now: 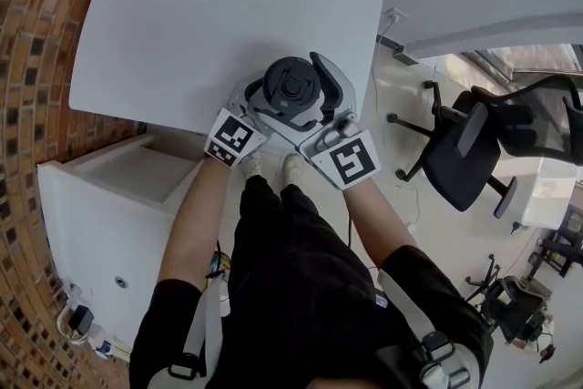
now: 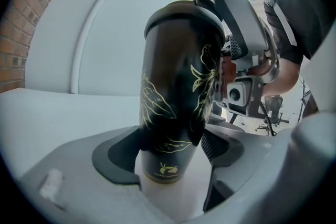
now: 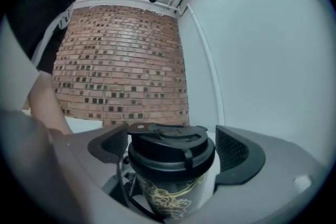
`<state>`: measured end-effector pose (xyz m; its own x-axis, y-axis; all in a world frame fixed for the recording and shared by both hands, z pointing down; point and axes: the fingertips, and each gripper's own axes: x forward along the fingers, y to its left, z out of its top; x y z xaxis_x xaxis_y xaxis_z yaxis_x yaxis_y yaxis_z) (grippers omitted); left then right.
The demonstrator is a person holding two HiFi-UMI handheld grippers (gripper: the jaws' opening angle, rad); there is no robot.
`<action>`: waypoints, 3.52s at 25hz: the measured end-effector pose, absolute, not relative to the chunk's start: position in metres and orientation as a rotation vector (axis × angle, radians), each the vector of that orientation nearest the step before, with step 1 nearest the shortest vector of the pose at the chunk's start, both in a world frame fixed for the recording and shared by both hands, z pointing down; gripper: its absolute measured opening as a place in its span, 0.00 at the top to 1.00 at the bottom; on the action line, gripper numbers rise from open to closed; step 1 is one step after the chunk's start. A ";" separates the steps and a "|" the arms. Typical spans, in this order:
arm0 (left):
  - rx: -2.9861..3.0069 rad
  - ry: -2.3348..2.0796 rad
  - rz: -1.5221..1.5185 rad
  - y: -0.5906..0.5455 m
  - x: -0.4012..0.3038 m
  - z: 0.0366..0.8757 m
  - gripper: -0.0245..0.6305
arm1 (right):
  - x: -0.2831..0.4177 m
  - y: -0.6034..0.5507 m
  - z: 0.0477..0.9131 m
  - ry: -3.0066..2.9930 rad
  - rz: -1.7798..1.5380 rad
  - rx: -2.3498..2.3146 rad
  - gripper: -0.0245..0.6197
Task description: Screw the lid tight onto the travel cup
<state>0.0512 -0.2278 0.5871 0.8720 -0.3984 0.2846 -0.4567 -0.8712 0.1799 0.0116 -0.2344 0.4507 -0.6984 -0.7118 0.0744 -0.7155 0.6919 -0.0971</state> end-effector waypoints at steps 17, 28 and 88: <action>2.804 -0.649 0.355 -0.228 0.051 0.588 0.40 | -0.004 -0.237 0.456 -2.877 0.029 0.814 0.21; 2.802 -0.652 0.353 -0.228 0.049 0.588 0.40 | 0.004 -0.248 0.453 -2.753 0.086 1.334 0.23; 2.790 -0.645 0.379 -0.226 0.048 0.593 0.40 | 0.004 -0.228 0.457 -2.908 0.096 0.662 0.21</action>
<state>0.0480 -0.2260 0.5934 0.8681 -0.3914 0.3052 -0.4570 -0.8703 0.1838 0.0041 -0.2276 0.4569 -0.8899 -0.4245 0.1669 -0.4346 0.9002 -0.0275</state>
